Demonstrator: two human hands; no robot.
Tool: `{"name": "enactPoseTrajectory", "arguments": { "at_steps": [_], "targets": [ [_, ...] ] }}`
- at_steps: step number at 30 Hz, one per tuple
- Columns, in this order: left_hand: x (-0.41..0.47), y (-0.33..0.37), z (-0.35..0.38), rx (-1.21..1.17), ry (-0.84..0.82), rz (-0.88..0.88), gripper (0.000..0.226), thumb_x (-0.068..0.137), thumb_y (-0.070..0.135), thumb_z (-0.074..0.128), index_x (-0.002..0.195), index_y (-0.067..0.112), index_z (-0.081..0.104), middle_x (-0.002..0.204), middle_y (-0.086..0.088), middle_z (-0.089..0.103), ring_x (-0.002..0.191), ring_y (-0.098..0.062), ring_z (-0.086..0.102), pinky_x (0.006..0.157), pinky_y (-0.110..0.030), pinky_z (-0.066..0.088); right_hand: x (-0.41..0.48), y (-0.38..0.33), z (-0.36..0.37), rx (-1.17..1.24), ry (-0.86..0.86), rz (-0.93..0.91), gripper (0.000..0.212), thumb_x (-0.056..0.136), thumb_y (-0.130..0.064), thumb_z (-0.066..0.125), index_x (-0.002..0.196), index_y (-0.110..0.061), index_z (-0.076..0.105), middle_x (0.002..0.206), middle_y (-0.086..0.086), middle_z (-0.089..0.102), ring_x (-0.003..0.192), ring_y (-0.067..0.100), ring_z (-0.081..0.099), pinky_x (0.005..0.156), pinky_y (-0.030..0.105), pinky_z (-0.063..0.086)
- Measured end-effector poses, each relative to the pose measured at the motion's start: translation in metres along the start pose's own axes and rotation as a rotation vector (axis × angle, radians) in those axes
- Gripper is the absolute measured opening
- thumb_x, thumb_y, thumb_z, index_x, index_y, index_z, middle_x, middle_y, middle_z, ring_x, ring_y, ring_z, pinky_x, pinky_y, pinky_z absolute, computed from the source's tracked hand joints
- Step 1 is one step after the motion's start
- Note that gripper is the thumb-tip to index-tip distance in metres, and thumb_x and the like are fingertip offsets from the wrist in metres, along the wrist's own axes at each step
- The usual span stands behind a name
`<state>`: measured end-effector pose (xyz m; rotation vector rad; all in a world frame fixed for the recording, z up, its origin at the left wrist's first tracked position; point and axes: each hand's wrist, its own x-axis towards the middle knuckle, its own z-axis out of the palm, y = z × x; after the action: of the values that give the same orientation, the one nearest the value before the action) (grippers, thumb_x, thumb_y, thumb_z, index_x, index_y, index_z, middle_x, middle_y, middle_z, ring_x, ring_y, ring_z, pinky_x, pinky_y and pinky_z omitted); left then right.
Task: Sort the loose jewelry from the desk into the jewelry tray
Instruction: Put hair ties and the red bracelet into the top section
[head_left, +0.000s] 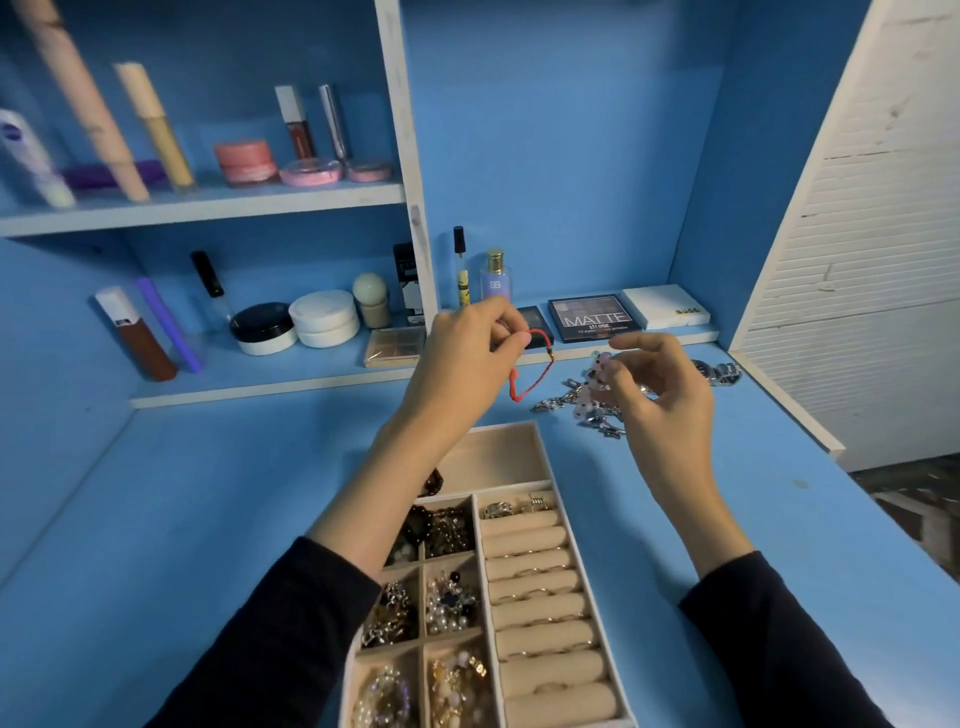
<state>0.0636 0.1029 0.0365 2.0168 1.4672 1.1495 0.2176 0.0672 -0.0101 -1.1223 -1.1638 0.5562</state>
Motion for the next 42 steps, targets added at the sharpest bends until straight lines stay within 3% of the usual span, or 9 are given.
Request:
{"name": "enactPoseTrajectory", "arguments": {
  "at_steps": [11, 15, 19, 24, 29, 33, 37, 39, 42],
  "targets": [
    [-0.044, -0.042, -0.04, -0.395, -0.13, -0.486, 0.006, 0.084, 0.0, 0.061, 0.08, 0.003, 0.059, 0.076, -0.016, 0.064, 0.048, -0.011, 0.062, 0.052, -0.021, 0.056, -0.008, -0.021, 0.025, 0.003, -0.146, -0.078, 0.012, 0.086, 0.001, 0.056, 0.094, -0.007, 0.059, 0.069, -0.001, 0.062, 0.067, 0.009, 0.063, 0.064, 0.027, 0.056],
    [-0.054, -0.066, -0.045, -0.085, -0.079, -0.48, 0.008, 0.079, 0.008, 0.07, 0.073, 0.011, 0.065, 0.065, -0.005, 0.066, 0.046, -0.006, 0.061, 0.051, -0.022, 0.055, -0.015, -0.031, 0.038, -0.011, -0.229, -0.108, 0.016, 0.086, 0.003, 0.055, 0.094, -0.01, 0.059, 0.068, -0.007, 0.062, 0.07, 0.009, 0.064, 0.065, 0.026, 0.057],
    [-0.065, -0.068, -0.054, 0.43, -0.086, -0.334, 0.006, 0.078, 0.025, 0.066, 0.072, 0.026, 0.067, 0.08, 0.006, 0.069, 0.081, -0.015, 0.061, 0.065, -0.027, 0.046, -0.019, -0.04, 0.05, -0.056, -0.317, -0.134, 0.014, 0.087, 0.002, 0.056, 0.096, -0.007, 0.06, 0.068, -0.007, 0.061, 0.067, 0.005, 0.062, 0.065, 0.03, 0.058],
    [-0.072, -0.073, -0.059, 0.586, -0.102, -0.313, 0.005, 0.078, 0.02, 0.063, 0.076, 0.025, 0.062, 0.09, 0.001, 0.053, 0.096, -0.022, 0.052, 0.065, -0.027, 0.032, -0.024, -0.044, 0.064, -0.14, -0.413, -0.141, 0.013, 0.085, -0.004, 0.06, 0.097, -0.012, 0.06, 0.069, -0.002, 0.063, 0.068, 0.006, 0.063, 0.067, 0.038, 0.057],
    [-0.071, -0.085, -0.059, 0.371, -0.084, -0.39, 0.018, 0.076, 0.028, 0.07, 0.083, 0.026, 0.053, 0.087, 0.003, 0.05, 0.088, -0.02, 0.052, 0.067, -0.029, 0.037, -0.03, -0.044, 0.078, -0.184, -0.504, -0.117, 0.016, 0.085, -0.007, 0.061, 0.097, -0.018, 0.06, 0.071, 0.001, 0.065, 0.068, 0.009, 0.064, 0.07, 0.044, 0.055],
    [-0.075, -0.095, -0.058, -0.099, 0.171, -0.47, 0.011, 0.081, 0.021, 0.065, 0.085, 0.025, 0.056, 0.076, 0.008, 0.054, 0.065, -0.012, 0.051, 0.056, -0.026, 0.037, -0.035, -0.048, 0.092, -0.209, -0.599, -0.112, 0.017, 0.085, -0.008, 0.062, 0.095, -0.021, 0.06, 0.071, -0.001, 0.065, 0.066, 0.009, 0.063, 0.068, 0.039, 0.056],
    [-0.079, -0.102, -0.054, -0.288, 0.363, -0.462, 0.011, 0.084, 0.014, 0.06, 0.092, 0.021, 0.06, 0.075, 0.01, 0.056, 0.056, -0.002, 0.047, 0.052, -0.017, 0.037, -0.034, -0.052, 0.101, -0.112, -0.659, -0.006, 0.017, 0.086, -0.002, 0.06, 0.094, -0.016, 0.061, 0.074, 0.008, 0.067, 0.062, 0.015, 0.064, 0.06, 0.028, 0.057],
    [-0.079, -0.106, -0.052, -0.31, 0.398, -0.462, 0.012, 0.084, 0.013, 0.06, 0.091, 0.022, 0.061, 0.075, 0.01, 0.058, 0.053, 0.003, 0.047, 0.049, -0.011, 0.035, -0.031, -0.046, 0.101, -0.056, -0.65, 0.135, 0.015, 0.085, -0.001, 0.062, 0.093, -0.013, 0.061, 0.075, 0.014, 0.066, 0.061, 0.021, 0.064, 0.063, 0.035, 0.058],
    [-0.079, -0.111, -0.049, -0.342, 0.409, -0.471, 0.014, 0.084, 0.012, 0.059, 0.085, 0.026, 0.06, 0.075, 0.01, 0.058, 0.055, -0.003, 0.046, 0.053, -0.02, 0.039, -0.026, -0.025, 0.095, -0.259, -0.619, 0.205, 0.011, 0.083, -0.005, 0.065, 0.089, -0.014, 0.063, 0.071, 0.008, 0.069, 0.06, 0.026, 0.066, 0.072, 0.045, 0.057]
  ]
}}
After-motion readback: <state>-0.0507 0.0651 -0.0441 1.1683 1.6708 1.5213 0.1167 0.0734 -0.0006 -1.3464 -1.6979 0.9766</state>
